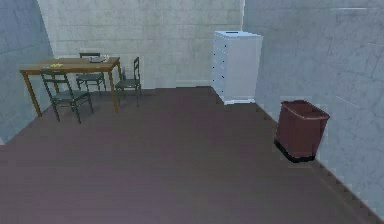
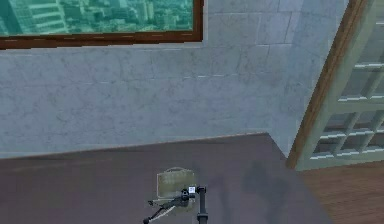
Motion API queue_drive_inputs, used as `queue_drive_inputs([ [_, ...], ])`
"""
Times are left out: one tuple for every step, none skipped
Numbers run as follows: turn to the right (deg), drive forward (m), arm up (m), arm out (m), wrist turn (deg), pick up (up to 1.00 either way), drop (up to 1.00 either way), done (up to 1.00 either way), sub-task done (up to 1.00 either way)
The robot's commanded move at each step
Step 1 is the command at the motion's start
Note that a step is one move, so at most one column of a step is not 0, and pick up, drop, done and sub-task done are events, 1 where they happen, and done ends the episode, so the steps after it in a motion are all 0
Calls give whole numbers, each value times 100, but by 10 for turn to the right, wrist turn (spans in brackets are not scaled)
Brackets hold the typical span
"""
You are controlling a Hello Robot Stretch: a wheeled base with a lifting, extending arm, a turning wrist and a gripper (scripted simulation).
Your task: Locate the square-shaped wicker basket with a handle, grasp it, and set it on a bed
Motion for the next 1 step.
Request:
queue_drive_inputs([
  [0,0,0,0,450,0,0,0,0],
])
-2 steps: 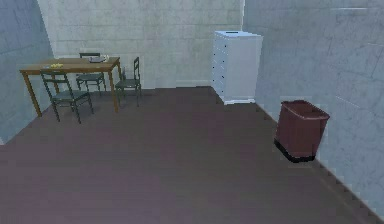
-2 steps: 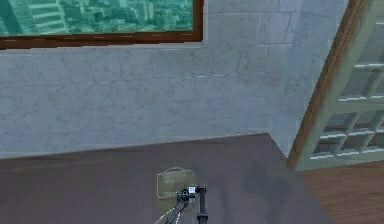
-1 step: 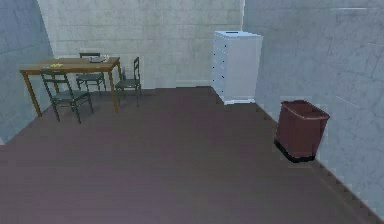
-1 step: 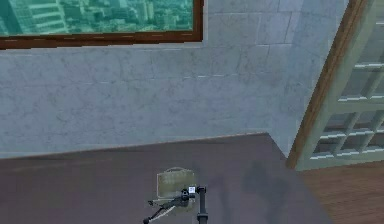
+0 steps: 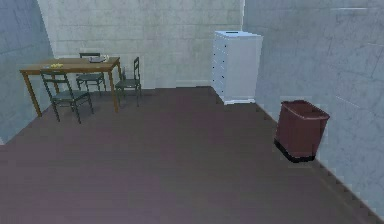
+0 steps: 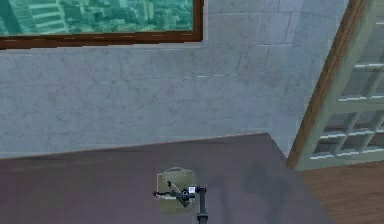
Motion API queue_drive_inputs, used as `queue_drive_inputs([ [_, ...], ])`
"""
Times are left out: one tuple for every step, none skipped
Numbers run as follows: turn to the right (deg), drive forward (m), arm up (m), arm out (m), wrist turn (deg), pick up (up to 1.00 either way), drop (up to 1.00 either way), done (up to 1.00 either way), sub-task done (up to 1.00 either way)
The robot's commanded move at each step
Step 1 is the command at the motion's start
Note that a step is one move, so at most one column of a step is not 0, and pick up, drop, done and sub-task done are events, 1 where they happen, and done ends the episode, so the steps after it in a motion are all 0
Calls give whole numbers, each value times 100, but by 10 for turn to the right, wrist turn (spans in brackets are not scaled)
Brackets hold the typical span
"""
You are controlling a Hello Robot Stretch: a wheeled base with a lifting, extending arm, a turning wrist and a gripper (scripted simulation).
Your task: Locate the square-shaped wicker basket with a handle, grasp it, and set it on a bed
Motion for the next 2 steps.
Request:
queue_drive_inputs([
  [0,0,0,0,60,0,0,0,0],
  [0,0,-30,0,0,0,0,0,0],
])
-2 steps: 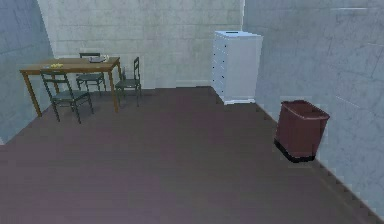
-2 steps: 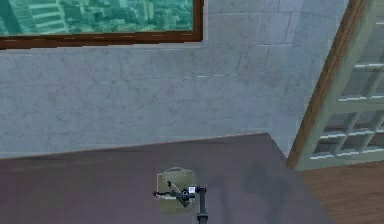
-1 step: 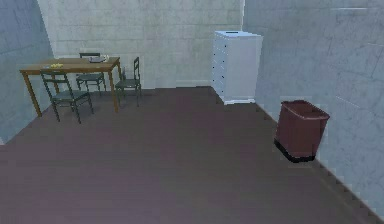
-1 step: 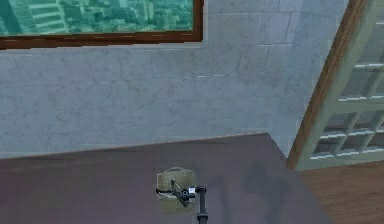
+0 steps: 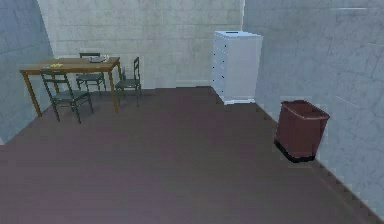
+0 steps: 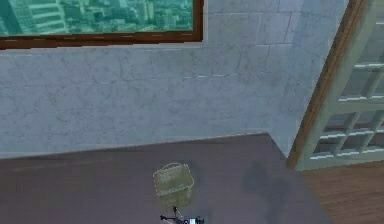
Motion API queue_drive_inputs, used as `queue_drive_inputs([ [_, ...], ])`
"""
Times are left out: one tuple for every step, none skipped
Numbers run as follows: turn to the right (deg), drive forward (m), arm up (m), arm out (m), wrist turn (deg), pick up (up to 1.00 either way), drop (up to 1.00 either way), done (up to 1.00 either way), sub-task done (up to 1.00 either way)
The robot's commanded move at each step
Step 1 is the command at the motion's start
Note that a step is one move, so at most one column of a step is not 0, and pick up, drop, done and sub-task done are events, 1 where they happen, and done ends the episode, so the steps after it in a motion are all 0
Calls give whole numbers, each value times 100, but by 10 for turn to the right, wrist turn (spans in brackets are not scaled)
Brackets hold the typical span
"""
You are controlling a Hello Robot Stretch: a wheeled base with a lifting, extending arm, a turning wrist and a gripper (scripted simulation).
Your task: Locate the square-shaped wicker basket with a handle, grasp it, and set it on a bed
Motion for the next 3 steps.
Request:
queue_drive_inputs([
  [0,0,0,0,0,100,0,0,0],
  [0,0,10,0,0,0,0,0,0],
  [0,0,50,0,0,0,0,0,0],
])
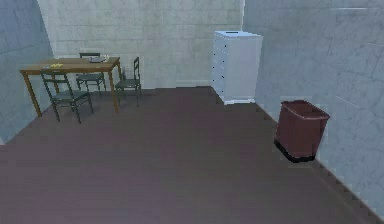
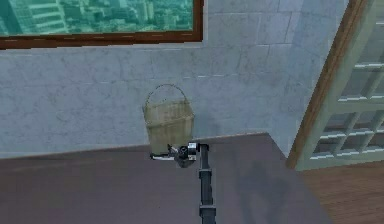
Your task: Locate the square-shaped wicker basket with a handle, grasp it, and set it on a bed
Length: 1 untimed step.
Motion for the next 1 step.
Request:
queue_drive_inputs([
  [0,0,44,0,0,0,0,0,0],
])
